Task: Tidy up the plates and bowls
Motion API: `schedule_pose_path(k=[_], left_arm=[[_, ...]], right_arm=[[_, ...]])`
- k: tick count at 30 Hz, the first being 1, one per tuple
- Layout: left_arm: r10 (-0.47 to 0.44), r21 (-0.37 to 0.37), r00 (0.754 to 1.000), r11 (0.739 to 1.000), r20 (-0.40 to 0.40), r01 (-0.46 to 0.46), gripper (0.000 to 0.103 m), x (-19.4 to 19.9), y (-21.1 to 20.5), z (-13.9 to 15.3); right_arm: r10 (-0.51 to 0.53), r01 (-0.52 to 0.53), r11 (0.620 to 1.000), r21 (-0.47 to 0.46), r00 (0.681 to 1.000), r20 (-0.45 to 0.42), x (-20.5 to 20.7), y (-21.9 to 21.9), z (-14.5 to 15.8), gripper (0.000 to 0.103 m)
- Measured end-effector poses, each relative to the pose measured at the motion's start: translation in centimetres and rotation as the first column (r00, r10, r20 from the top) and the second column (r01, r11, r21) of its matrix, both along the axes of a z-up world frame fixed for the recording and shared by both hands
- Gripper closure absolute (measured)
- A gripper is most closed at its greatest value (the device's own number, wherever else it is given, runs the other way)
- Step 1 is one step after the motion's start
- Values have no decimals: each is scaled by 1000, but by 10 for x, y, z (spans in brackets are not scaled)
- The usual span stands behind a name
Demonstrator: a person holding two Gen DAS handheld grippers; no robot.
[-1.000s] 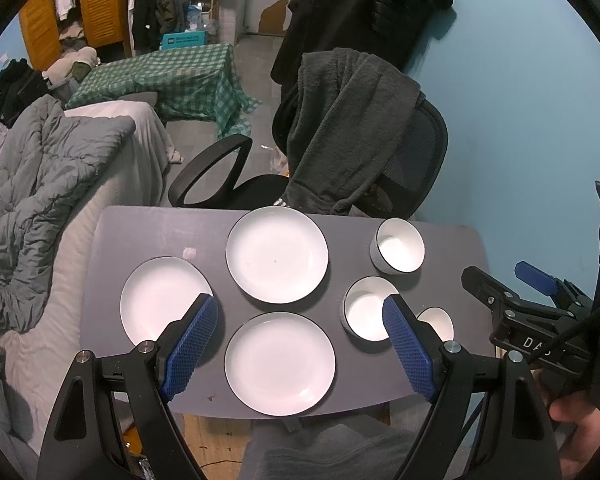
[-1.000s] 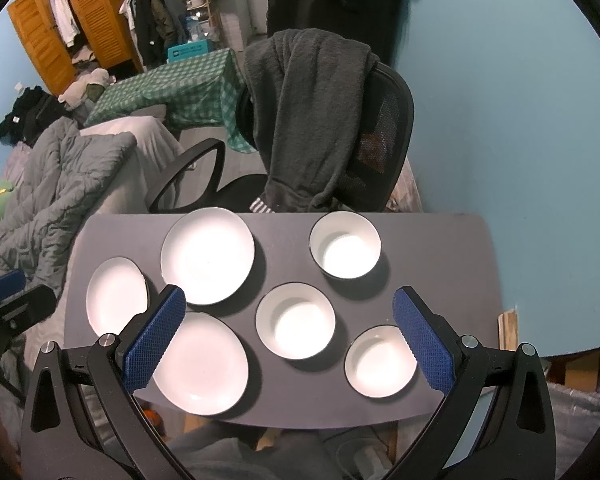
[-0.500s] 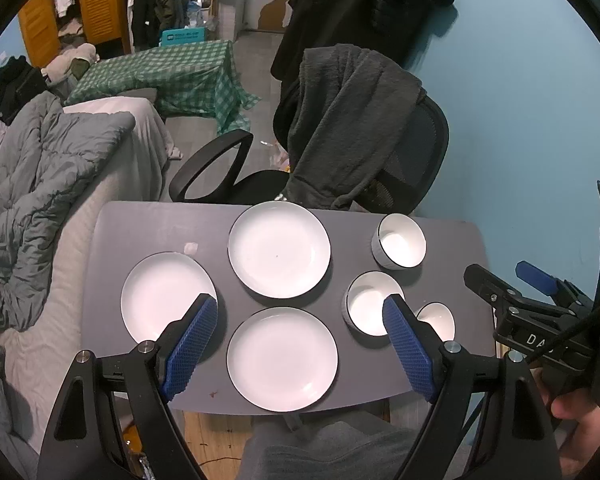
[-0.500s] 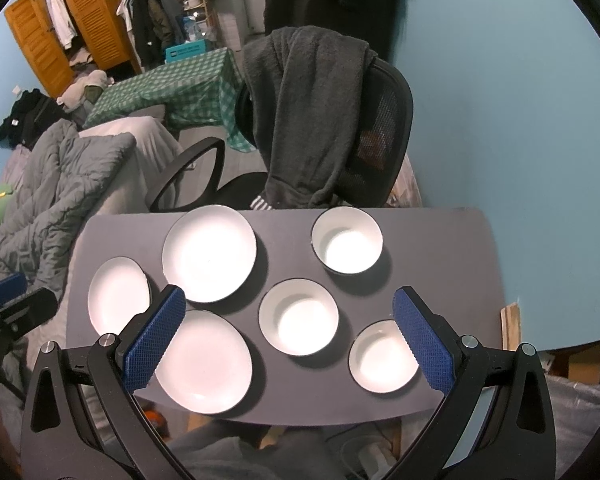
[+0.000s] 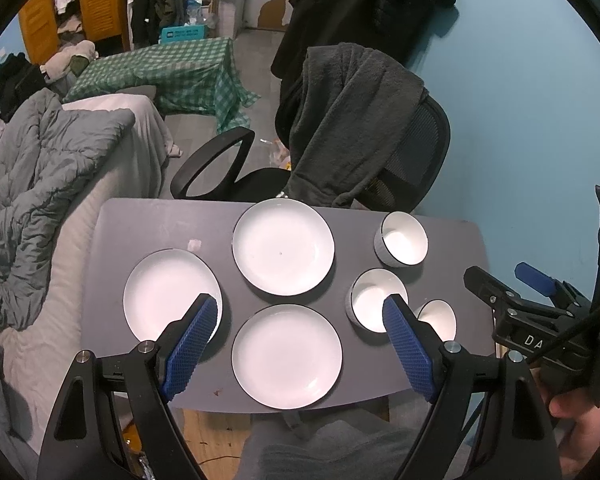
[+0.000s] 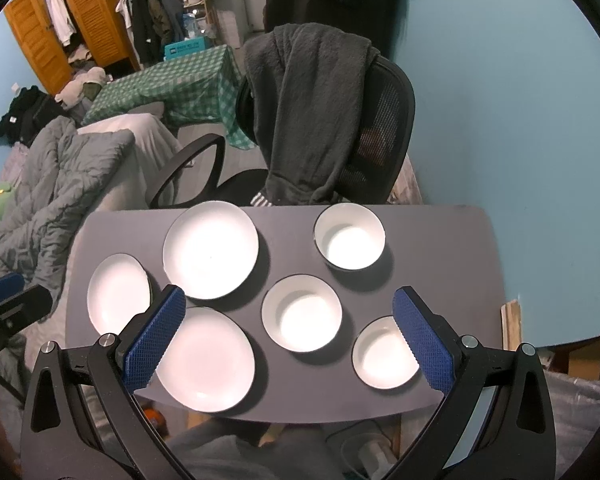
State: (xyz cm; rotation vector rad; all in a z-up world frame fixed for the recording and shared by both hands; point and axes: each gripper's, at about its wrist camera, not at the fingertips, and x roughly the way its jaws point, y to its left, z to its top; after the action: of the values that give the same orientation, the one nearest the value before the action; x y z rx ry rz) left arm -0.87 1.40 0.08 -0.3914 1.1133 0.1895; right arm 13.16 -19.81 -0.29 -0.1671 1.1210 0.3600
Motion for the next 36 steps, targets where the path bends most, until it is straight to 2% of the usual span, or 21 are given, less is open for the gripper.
schedule_pose_path(k=[6,18,25,31,36], left_arm=[[-5,-17,1000,1000,-20,5,17,-1,5,-8],[-14,22,997,1000,-74,16,17,-12,23,-36],[-25,-9,991,1000,-130,24,17,-21,34,-69],[-38,-6,985,999,-166,38,17,-27,40,-101],[-39,11,981,999,-190,42,17,-34,43,-130]], right_arm=[[0,0,1000,-30,1000,0,-1,4,-7,2],[25,-28,997,-76,999,-41,-9,14,-36,2],[54,-59,997,-54,994,-93,-18,22,-65,2],[83,-91,995,-48,985,-150,-27,28,-98,2],[75,-92,992,-90,980,-182,-32,28,-130,2]])
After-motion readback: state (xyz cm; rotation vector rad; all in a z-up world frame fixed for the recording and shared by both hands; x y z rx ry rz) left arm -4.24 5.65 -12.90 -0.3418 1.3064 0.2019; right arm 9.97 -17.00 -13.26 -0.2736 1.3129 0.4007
